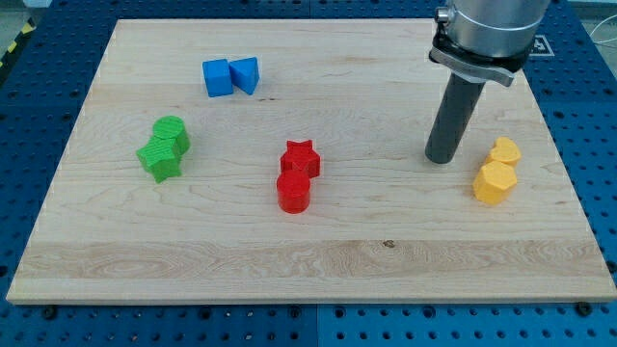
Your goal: Push yellow hexagon to the bottom right
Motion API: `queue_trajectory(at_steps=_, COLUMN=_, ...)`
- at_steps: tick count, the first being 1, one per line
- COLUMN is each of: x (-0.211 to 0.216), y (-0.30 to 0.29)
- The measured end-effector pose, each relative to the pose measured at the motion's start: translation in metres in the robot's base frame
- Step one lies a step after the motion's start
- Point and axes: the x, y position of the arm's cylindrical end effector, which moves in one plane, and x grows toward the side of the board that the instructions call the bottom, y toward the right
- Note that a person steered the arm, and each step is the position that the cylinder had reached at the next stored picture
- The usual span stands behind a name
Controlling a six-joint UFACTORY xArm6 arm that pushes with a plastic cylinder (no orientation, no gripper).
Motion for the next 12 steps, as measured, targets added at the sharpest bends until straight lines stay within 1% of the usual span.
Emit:
queue_trajectory(at_steps=2, x=0.032, y=0.022)
queue_trajectory(at_steps=4, x=0.027, y=0.032)
queue_trajectory(at_steps=5, x=0.027, y=0.051)
queue_trajectory(at_steps=6, x=0.033, y=0.086)
queue_trajectory(at_steps=7, x=0.053, y=0.111)
queue_trajectory(at_steps=8, x=0.068, y=0.112)
queue_trajectory(at_steps=9, x=0.068, y=0.112)
queue_trajectory(at_steps=10, x=0.055, y=0.112)
queue_trajectory(at_steps=11, x=0.046, y=0.130)
queue_trajectory(at_steps=12, x=0.049, y=0.168)
